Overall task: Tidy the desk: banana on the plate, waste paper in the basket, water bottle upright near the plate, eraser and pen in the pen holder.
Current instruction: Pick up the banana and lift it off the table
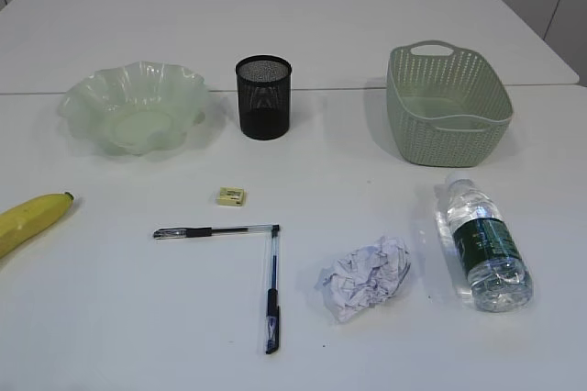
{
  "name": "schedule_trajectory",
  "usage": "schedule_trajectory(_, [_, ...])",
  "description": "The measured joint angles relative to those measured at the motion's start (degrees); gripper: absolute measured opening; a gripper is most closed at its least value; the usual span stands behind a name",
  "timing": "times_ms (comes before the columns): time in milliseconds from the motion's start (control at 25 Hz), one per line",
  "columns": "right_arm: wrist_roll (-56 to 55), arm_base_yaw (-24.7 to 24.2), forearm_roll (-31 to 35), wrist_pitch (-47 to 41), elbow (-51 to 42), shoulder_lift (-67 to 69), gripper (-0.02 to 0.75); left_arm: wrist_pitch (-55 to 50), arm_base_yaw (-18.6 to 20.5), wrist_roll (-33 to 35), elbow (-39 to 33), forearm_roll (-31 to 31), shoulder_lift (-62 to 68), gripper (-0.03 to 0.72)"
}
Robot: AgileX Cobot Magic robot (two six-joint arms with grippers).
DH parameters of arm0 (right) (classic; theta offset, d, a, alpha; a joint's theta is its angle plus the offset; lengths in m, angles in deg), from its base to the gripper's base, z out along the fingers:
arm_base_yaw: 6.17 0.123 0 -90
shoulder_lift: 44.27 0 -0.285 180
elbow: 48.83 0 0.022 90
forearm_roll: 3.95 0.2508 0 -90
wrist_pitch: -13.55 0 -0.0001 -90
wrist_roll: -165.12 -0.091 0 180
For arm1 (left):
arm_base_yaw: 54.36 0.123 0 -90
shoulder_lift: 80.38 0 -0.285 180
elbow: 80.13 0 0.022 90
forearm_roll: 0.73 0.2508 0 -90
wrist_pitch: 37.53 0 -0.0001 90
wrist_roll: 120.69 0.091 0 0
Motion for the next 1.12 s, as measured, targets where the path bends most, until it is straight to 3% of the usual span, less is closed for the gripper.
schedule_trajectory(1120, [0.0,0.0,0.0,0.0,0.0,0.0,0.574,0.0,0.0,0.0,0.0,0.09,0.0,0.393])
